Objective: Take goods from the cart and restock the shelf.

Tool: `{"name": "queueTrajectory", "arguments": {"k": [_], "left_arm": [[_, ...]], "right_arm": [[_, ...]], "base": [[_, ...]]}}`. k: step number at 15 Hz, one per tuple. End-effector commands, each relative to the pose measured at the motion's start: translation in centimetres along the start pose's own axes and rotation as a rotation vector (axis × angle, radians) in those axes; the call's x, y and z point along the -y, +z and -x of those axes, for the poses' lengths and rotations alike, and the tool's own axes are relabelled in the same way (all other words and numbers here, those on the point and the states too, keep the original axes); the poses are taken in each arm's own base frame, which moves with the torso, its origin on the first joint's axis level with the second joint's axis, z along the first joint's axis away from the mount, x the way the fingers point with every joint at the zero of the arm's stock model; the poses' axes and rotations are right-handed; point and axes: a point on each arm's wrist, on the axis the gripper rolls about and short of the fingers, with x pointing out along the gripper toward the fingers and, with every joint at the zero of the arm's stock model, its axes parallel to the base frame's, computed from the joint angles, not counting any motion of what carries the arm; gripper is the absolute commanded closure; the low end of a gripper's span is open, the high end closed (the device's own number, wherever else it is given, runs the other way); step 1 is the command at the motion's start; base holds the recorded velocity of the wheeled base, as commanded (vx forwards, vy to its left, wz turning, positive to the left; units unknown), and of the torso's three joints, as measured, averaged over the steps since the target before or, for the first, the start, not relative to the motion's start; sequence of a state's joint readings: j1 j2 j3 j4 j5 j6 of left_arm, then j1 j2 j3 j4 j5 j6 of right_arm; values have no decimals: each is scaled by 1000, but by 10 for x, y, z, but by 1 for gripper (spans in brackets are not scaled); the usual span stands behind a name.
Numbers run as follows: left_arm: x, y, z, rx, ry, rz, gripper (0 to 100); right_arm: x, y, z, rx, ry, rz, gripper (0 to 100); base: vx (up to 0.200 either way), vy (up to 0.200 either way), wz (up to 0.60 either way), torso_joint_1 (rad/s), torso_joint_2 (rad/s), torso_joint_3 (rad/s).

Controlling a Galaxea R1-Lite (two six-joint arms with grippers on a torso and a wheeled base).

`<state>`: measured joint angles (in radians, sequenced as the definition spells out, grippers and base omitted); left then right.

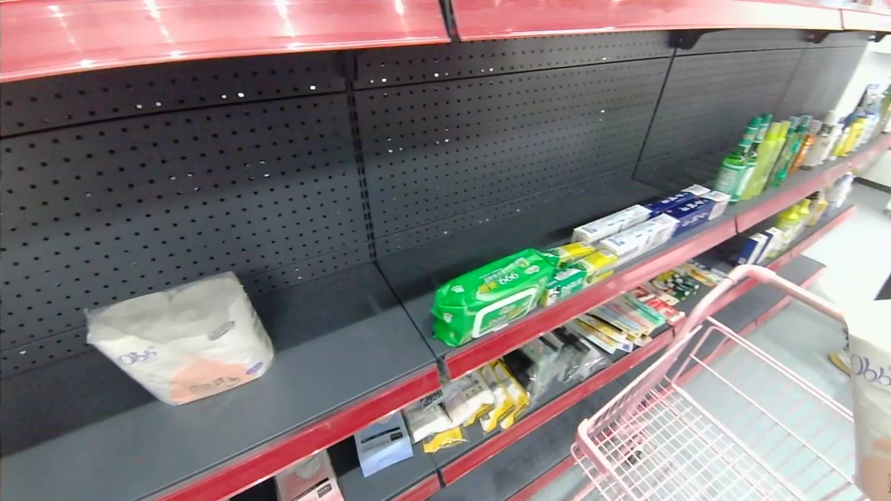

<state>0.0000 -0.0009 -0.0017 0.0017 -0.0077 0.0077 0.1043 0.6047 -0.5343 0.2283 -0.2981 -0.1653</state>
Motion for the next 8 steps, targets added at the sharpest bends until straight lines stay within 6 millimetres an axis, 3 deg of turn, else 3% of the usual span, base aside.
{"name": "queueTrajectory", "arguments": {"k": [1, 8], "left_arm": [[0, 0, 0, -1, 0, 0, 0], [0, 0, 0, -1, 0, 0, 0]], "right_arm": [[1, -1, 4, 15, -4, -4, 100], [3, -7, 14, 63, -12, -1, 100]], "base": [[0, 0, 600, 2, 2, 2], [0, 0, 600, 1, 2, 0]]}}
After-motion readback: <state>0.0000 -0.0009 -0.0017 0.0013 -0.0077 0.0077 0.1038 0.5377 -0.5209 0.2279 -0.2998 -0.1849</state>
